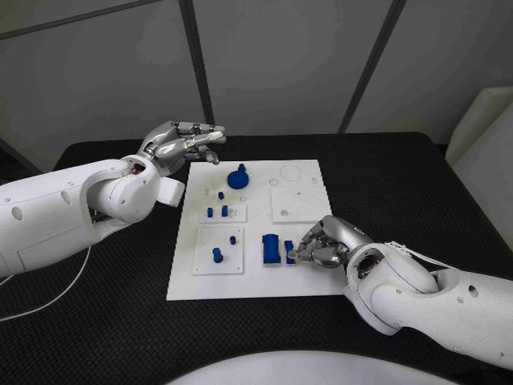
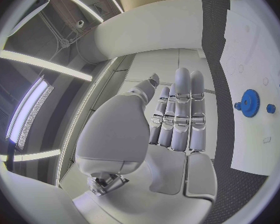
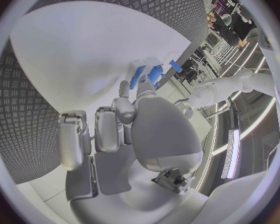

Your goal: Assemble the parts on the task board

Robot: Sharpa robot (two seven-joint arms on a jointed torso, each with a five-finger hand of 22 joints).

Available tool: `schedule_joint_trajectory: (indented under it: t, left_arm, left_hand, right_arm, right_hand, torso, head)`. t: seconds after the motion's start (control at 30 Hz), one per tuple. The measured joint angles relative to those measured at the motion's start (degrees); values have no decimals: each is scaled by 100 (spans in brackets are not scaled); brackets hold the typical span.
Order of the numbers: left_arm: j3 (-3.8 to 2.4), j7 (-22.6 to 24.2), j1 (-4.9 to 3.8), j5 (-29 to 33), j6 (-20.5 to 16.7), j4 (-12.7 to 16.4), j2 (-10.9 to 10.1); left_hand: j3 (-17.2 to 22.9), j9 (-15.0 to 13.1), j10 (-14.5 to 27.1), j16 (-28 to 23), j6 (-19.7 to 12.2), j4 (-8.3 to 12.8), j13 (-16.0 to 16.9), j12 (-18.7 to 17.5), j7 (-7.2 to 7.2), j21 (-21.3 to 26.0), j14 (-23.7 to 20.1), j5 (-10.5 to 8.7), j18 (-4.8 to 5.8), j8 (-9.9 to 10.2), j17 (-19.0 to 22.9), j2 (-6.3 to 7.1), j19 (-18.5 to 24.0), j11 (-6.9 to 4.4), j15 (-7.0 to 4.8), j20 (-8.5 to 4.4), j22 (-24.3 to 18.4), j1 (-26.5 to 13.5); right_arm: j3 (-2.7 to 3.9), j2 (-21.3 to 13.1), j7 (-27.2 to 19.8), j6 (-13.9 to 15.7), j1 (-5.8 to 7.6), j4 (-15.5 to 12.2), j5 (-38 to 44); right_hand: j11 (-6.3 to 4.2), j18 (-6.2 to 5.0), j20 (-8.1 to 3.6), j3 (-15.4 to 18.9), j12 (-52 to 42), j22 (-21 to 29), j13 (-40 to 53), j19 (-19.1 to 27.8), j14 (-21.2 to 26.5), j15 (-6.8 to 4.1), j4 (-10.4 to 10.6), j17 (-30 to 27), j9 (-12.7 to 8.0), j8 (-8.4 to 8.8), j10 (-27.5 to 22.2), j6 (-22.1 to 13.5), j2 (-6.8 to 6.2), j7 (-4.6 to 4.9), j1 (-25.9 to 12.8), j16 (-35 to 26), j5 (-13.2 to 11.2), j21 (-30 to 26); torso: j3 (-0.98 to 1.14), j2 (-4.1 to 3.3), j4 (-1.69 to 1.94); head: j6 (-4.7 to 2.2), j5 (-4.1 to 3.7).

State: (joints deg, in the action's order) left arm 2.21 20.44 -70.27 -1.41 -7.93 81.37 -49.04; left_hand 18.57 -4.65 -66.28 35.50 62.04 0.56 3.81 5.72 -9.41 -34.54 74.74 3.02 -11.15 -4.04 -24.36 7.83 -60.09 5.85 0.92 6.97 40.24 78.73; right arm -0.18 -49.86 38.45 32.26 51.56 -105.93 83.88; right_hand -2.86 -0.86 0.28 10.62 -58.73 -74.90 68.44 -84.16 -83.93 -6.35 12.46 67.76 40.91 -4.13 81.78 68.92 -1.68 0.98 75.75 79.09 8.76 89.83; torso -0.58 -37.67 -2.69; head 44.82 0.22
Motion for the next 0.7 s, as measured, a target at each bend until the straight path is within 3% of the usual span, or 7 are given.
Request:
schedule_joint_trajectory:
  t: [0.1, 0.7]
  left_arm:
    - [0, -2, 0, 0, 0, 1, 1]
    - [0, -4, 0, 0, 1, -7, 14]
  left_hand:
    - [0, 0, 0, 0, 0, 0, 0, 0, 0, 0, 0, 0, 0, 0, 0, 0, 0, 0, 0, 0, 0, 0]
    - [0, 0, 0, 0, 0, 0, 0, 0, 0, 0, 0, 0, 0, 0, 1, -23, 0, 0, 0, 0, -4, -24]
  right_arm:
    - [-2, 18, -3, -3, 0, 66, 0]
    - [-1, 65, -76, 6, 1, 58, 78]
  right_hand:
    - [0, 1, 0, -7, 0, 0, 1, 0, 0, 0, -71, 0, 4, 0, 0, 0, 51, 0, 89, 0, 0, 0]
    - [0, 1, 0, 45, 23, -4, 5, 0, 0, 1, -194, 11, 14, -1, 0, 16, -5, 17, 294, 0, 0, 0]
  torso:
    - [0, 0, 0]
    - [0, 13, -4]
  head:
    - [15, -2]
    - [21, 3]
